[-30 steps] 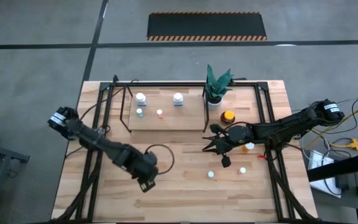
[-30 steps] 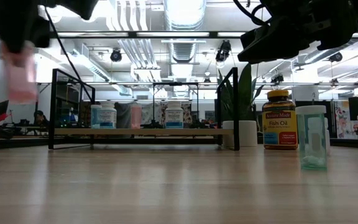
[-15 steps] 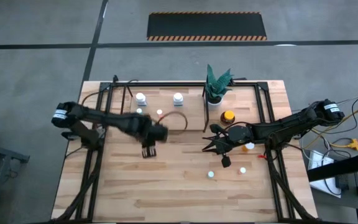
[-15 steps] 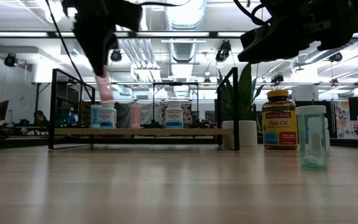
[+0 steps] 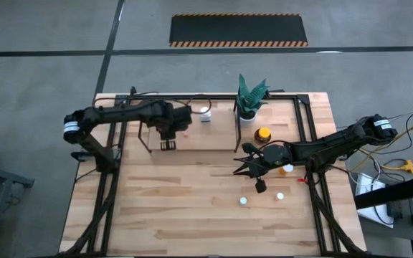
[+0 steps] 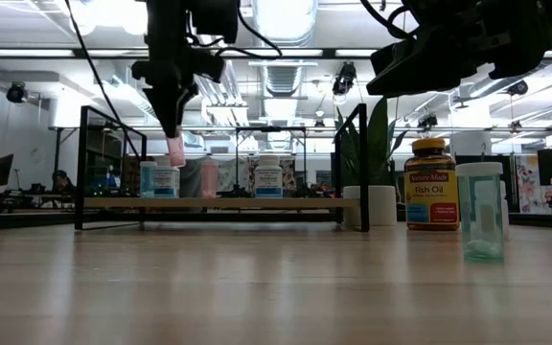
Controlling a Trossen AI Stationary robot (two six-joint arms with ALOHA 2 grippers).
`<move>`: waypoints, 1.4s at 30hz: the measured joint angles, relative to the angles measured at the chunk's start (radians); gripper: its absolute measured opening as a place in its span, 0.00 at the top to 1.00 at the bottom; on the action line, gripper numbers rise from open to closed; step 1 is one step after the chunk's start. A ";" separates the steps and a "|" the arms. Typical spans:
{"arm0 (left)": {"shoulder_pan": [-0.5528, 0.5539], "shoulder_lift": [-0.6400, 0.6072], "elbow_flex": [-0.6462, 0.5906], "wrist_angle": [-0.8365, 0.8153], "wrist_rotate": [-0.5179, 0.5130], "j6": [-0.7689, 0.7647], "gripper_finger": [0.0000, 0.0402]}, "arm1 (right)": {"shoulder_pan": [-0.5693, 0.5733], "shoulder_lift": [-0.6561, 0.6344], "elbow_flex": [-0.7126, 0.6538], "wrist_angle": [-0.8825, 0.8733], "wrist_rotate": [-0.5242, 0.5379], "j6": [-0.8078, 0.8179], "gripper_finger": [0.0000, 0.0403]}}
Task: Pick and place medicine bottles onto shelf by color
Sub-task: Put the left pink medicine bottle on the shelf
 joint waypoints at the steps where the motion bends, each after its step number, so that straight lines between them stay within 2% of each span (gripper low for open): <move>1: 0.012 0.000 -0.002 0.002 0.000 0.024 0.75 | 0.000 0.000 0.000 0.000 0.000 0.004 0.98; 13: 0.046 0.066 -0.007 0.016 0.003 0.201 0.75 | 0.000 0.000 0.000 0.034 0.016 0.216 0.98; 19: 0.048 0.100 -0.007 0.033 0.004 0.244 0.75 | 0.000 0.000 0.000 0.038 0.061 0.237 0.98; 28: 0.050 0.150 -0.007 0.051 -0.006 0.259 0.75 | 0.000 0.000 0.000 0.030 0.061 0.238 0.98; 42: 0.059 0.152 -0.008 0.051 -0.026 0.259 0.75 | 0.000 0.000 0.000 0.030 0.061 0.236 0.98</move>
